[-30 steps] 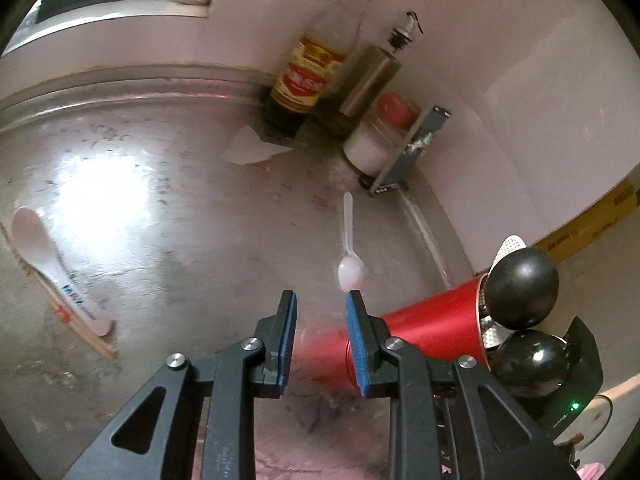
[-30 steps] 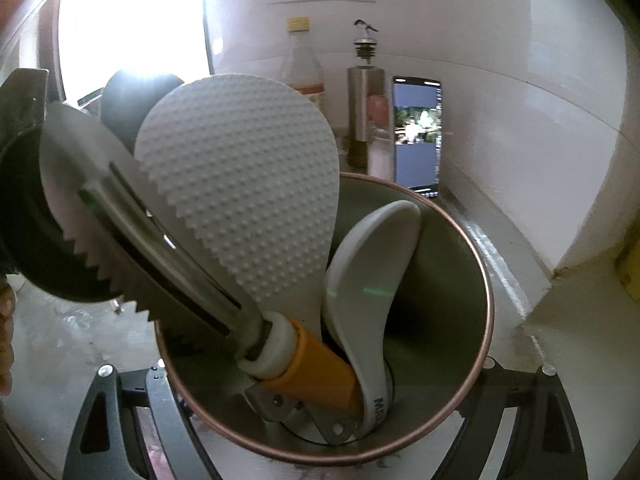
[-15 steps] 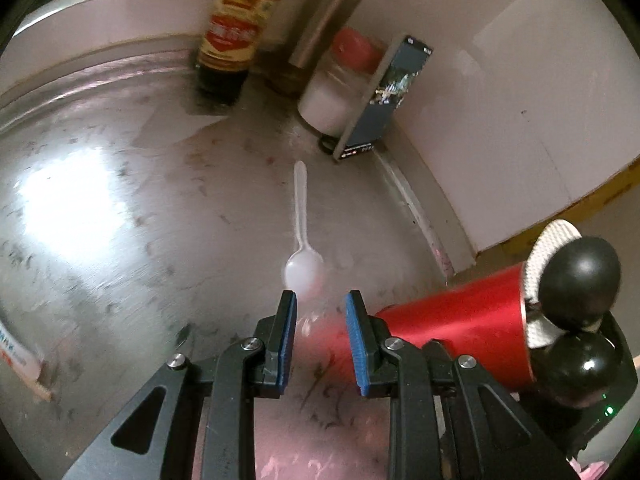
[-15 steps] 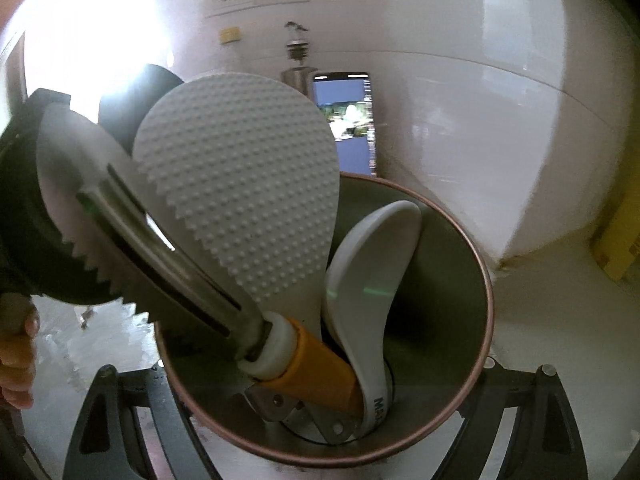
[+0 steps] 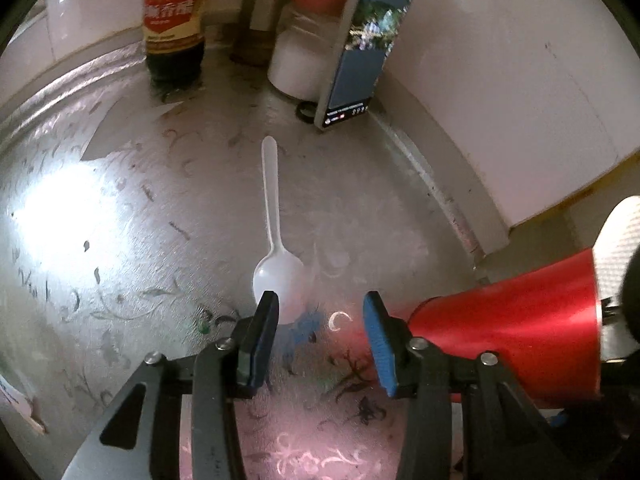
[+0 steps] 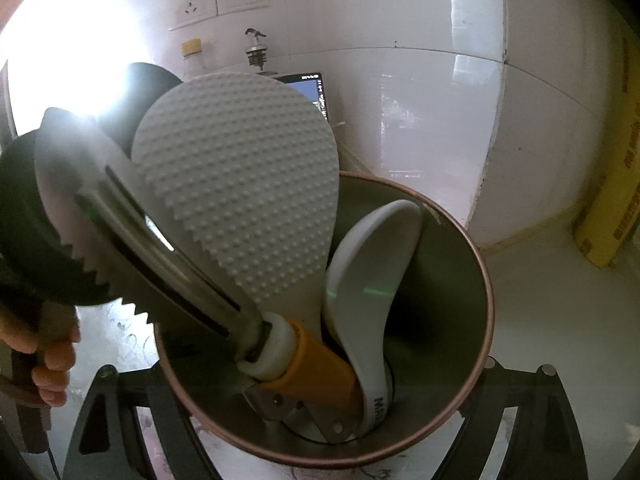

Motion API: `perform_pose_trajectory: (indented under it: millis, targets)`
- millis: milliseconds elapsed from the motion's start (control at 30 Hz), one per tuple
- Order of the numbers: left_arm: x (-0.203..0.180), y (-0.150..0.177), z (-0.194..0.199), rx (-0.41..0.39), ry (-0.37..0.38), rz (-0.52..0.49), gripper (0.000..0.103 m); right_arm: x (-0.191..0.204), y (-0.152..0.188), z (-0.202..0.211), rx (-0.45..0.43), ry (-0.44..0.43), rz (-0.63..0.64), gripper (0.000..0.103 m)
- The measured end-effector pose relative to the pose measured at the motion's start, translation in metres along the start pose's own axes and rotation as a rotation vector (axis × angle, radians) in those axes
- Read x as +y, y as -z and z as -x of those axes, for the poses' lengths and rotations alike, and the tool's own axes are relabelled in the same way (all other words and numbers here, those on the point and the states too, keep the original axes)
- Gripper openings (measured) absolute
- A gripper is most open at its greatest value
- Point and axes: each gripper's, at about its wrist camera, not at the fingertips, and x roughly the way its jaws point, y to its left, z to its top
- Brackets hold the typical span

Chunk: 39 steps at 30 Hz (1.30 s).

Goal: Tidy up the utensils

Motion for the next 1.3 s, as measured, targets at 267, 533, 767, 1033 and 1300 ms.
perform_pose_trajectory:
  millis: [267, 533, 767, 1033, 1300]
  targets:
    - [-0.005, -0.003, -0.019, 0.000, -0.124, -0.052, 0.045, -0.001, -0.003, -0.004, 0.000, -0.002, 0.003, 0.091]
    - [-0.013, -0.007, -0.025, -0.040, -0.152, -0.081, 0.045, 0.001, -0.003, -0.006, 0.001, 0.003, 0.000, 0.091]
    - [-0.015, -0.013, -0.031, -0.059, -0.165, -0.084, 0.046, 0.002, -0.003, -0.006, 0.001, 0.008, -0.002, 0.091]
    - [0.006, -0.019, -0.028, -0.068, -0.148, -0.011, 0.031, 0.002, -0.003, -0.006, 0.001, 0.008, 0.000, 0.091]
    - [0.028, -0.013, -0.006, -0.110, -0.121, 0.017, 0.001, 0.002, -0.003, -0.007, 0.000, 0.006, 0.002, 0.091]
